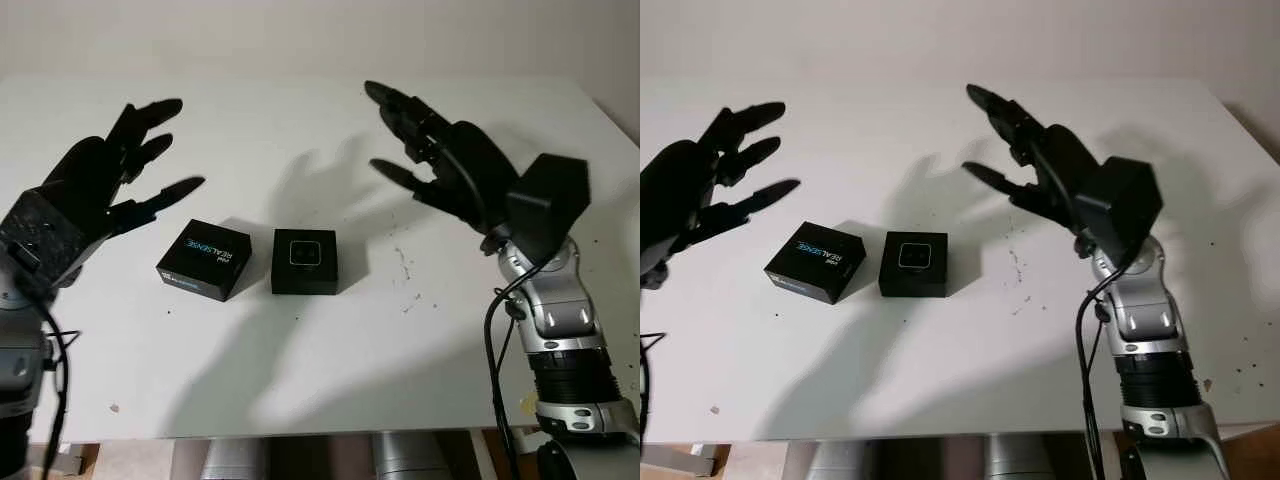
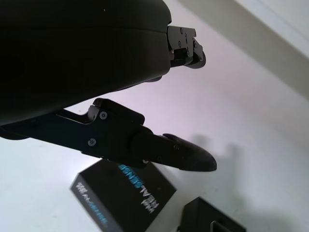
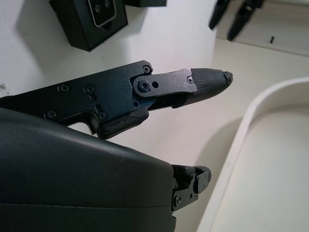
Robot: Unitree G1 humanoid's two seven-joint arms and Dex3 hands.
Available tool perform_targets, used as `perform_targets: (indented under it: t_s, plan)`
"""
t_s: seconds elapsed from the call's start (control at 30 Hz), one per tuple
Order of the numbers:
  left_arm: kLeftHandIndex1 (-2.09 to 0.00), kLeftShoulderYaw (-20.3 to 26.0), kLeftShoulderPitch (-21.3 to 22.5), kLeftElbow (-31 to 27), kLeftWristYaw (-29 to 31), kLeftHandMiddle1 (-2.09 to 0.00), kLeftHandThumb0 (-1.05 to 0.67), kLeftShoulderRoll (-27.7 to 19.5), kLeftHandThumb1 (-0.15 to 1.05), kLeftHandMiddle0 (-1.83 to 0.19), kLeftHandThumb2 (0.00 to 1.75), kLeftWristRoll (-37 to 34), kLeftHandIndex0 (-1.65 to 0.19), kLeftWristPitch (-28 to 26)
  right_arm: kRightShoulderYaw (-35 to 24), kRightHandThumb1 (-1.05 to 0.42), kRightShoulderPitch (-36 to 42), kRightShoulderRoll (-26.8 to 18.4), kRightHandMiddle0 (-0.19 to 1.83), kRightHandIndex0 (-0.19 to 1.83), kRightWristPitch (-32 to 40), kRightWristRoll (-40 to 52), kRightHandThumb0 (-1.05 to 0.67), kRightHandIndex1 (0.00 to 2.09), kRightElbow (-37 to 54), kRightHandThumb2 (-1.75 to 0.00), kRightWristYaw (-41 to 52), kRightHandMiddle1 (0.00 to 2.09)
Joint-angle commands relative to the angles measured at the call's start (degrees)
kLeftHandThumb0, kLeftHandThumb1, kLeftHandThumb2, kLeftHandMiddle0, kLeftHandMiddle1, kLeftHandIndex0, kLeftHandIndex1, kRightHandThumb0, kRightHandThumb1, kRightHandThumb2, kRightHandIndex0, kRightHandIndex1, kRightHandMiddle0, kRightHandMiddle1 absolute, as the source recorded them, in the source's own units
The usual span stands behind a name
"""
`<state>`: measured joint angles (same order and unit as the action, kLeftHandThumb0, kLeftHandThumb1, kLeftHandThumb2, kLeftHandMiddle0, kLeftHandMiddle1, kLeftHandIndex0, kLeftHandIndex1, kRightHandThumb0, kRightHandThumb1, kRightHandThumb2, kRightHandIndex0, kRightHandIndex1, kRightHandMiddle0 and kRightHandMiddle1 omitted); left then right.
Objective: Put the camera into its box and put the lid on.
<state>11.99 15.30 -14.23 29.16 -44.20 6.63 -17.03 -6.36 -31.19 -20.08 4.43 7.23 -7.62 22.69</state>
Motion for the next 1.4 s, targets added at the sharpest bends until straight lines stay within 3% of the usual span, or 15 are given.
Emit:
perform_targets:
  t_s: [0.0,0.23,0.37,0.87,1.37]
  plan:
    - [-0.19,-0.78,-0.39,-0.16,2.37,-0.04,-0.67,-3.26,0.96,-0.08,0.04,0.60,0.06,2.43,-1.51,-1.05,-1.40,-1.02,0.00,-0.02,1.78,1.83,-0.81,0.02,-0.01,-0.51,0.43,0.08]
    - [-0.13,-6.59,0.90,0.60,8.80,-0.02,-0.72,-11.49,0.93,-0.01,0.04,8.38,0.07,6.56,-3.82,-1.05,-2.88,-0.63,-0.04,-0.07,8.27,6.31,-0.79,0.02,-0.05,-0.56,-0.98,0.05]
    - [-0.11,-10.84,2.45,2.34,9.98,-0.04,-0.70,-13.51,0.89,-0.01,0.04,13.65,0.06,11.74,-3.42,-1.05,-3.10,-1.09,-0.05,-0.07,8.96,6.11,-0.79,0.03,-1.01,-0.51,-0.89,0.05]
    - [-0.09,-16.67,3.85,9.38,4.24,-0.07,-0.63,-11.62,0.83,-0.08,0.05,24.23,-0.01,26.63,-5.39,-1.05,-5.22,-1.40,-0.03,-0.08,13.14,8.38,-0.76,0.05,-4.50,-0.49,-2.55,0.06]
    - [-0.08,-18.21,7.00,16.10,-0.54,-0.07,-0.56,-8.34,0.81,-0.16,0.05,25.96,-0.07,33.40,-5.73,-1.05,-4.21,-2.06,-0.02,-0.08,14.20,7.66,-0.73,0.05,-3.71,-0.48,-4.06,0.06]
